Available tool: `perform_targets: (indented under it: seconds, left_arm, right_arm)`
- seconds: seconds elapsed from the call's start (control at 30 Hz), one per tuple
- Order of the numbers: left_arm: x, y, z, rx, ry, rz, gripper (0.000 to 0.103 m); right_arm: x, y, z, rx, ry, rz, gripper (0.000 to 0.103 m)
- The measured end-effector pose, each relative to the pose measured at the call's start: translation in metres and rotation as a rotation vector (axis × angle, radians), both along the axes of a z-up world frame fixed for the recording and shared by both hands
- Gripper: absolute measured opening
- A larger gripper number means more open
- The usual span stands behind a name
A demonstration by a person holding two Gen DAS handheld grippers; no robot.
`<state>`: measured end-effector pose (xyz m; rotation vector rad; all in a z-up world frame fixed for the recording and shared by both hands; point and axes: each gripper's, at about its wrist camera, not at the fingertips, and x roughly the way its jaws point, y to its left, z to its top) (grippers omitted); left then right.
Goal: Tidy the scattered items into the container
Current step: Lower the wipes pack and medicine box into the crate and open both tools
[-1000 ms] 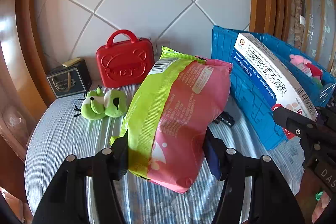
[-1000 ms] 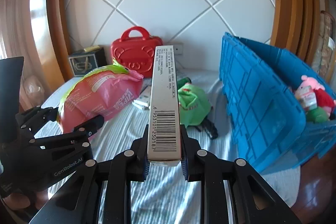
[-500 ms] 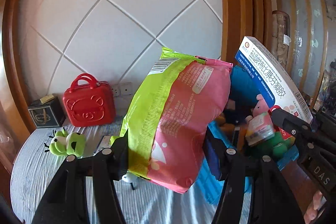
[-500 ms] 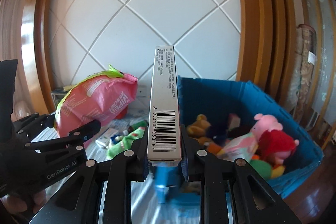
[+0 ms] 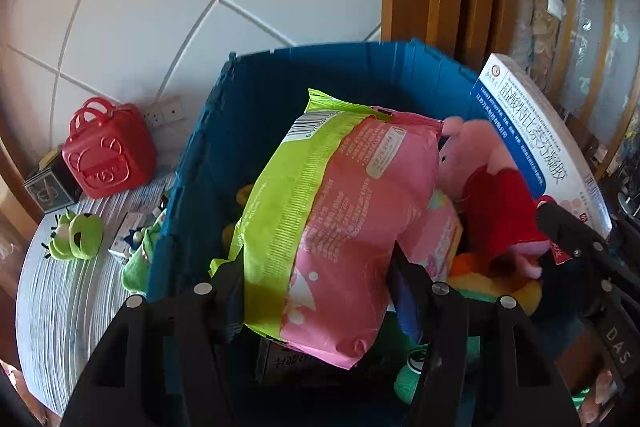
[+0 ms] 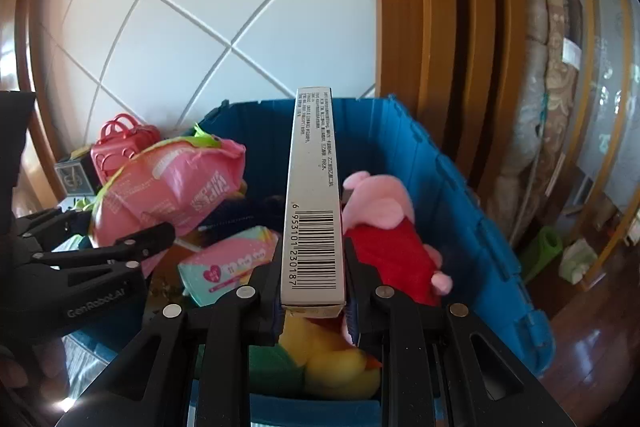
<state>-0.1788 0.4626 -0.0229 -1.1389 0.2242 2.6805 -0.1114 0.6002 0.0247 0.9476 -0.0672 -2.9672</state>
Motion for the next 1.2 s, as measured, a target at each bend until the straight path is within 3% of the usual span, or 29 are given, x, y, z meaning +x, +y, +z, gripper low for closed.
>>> perform_targets:
  seconds: [0.1, 0.43, 0.47, 0.57, 0.73, 1.0, 1.07, 1.13, 1.2]
  left_arm:
    - [-0.003, 0.001, -0.004, -0.052, 0.004, 0.046, 0.063]
    - [0.002, -0.003, -0.003, -0.065, 0.01, 0.056, 0.074]
    - [0.003, -0.004, -0.002, -0.065, 0.012, 0.055, 0.075]
    - [0.007, -0.006, -0.001, -0.068, 0.022, 0.052, 0.077]
    - [0.023, -0.014, 0.011, -0.051, 0.075, 0.061, 0.078]
    - [0.058, -0.034, 0.044, 0.06, 0.243, 0.086, 0.081]
    - [0.066, -0.035, 0.049, 0.076, 0.279, 0.087, 0.084]
    - [0.072, -0.034, 0.051, 0.083, 0.309, 0.094, 0.095]
    - [0.077, -0.032, 0.053, 0.088, 0.341, 0.103, 0.097]
  right_arm:
    - [-0.012, 0.004, -0.021, -0.047, -0.06, 0.043, 0.023]
    - [-0.027, 0.017, -0.051, -0.098, -0.156, 0.069, 0.027]
    - [-0.027, 0.016, -0.051, -0.092, -0.16, 0.065, 0.031]
    - [-0.025, 0.015, -0.051, -0.094, -0.161, 0.069, 0.055]
    - [-0.016, 0.013, -0.044, -0.066, -0.137, 0.047, 0.102]
    - [0.015, 0.029, -0.024, -0.062, -0.056, 0.01, 0.103]
    - [0.022, 0.031, -0.019, -0.061, -0.038, 0.005, 0.103]
    - [0.026, 0.031, -0.016, -0.049, -0.025, -0.001, 0.103]
    - [0.031, 0.03, -0.013, -0.036, -0.011, 0.001, 0.103]
